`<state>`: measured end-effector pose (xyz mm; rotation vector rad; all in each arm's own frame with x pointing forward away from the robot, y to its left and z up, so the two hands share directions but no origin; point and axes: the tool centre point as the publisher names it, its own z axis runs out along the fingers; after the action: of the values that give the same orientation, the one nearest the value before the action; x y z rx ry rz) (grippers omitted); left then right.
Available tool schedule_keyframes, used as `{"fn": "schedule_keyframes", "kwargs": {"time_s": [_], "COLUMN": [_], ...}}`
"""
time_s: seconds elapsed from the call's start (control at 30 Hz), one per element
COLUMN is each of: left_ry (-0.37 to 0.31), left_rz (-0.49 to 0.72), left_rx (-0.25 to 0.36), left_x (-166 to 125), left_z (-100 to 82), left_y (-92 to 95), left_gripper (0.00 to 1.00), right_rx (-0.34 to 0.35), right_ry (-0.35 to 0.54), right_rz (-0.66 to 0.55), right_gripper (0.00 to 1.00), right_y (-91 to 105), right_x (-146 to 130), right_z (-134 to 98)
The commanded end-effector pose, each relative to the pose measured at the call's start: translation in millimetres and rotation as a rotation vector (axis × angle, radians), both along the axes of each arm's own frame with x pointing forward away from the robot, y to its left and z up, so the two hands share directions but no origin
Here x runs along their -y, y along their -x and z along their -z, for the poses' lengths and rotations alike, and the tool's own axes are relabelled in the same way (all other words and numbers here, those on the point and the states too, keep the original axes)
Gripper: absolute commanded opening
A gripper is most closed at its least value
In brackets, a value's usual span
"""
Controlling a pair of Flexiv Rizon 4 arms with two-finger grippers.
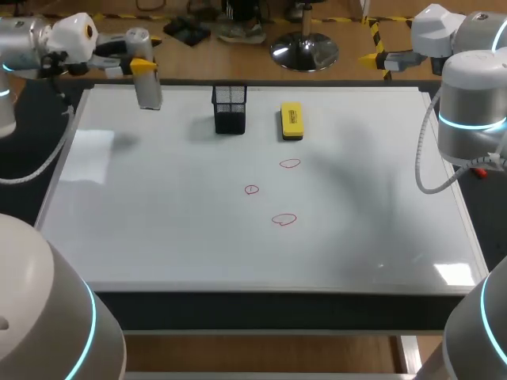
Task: Pick up the inspection probe, press it on each red-marked spot on the whiteboard one by one, put down the probe, pick up the eraser, and wipe off all the red marks.
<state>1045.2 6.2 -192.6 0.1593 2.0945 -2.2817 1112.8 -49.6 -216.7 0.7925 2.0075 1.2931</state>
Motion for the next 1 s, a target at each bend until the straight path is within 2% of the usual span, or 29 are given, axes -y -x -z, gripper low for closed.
{"fn": "schedule_keyframes", "kwargs": {"time_s": [0.03,0.3,0.73,0.8,0.83,0.87,0.9,0.93,1.0], "left_ry": [0.008,0.002,0.002,0.002,0.002,0.002,0.002,0.002,0.002], "left_rz": [-0.019,-0.019,-0.019,-0.019,-0.019,-0.019,-0.019,-0.019,-0.019], "left_rx": [-0.022,-0.06,-0.06,-0.06,-0.06,-0.06,-0.06,-0.06,-0.06], "left_x": [-10,-15,-15,-15,-15,-15,-15,-15,-15], "left_z": [11.7,24.6,24.6,24.6,24.6,24.6,24.6,24.6,24.6], "left_y": [1.8,4.3,4.3,4.3,4.3,4.3,4.3,4.3,4.3], "left_gripper": [0.0,0.0,0.0,0.0,0.0,0.0,0.0,0.0,0.0], "right_rx": [-0.001,-0.001,-0.001,-0.084,-0.105,-0.176,-0.218,-0.235,-0.363], "right_ry": [0.0,0.0,0.0,0.08,0.096,0.144,0.186,0.206,0.312], "right_rz": [-0.001,-0.001,-0.001,-0.209,-0.261,-0.377,-0.456,-0.502,-0.663], "right_gripper": [1.0,1.0,1.0,1.0,1.0,1.0,1.0,1.0,1.0], "right_y": [-0.5,-0.5,-0.5,-15.6,-18.4,-22.3,-24.8,-25.1,-25.6], "right_x": [0,0,0,-12,-17,-27,-34,-38,-51], "right_z": [0,0,0,2,2,4,6,7,13]}}
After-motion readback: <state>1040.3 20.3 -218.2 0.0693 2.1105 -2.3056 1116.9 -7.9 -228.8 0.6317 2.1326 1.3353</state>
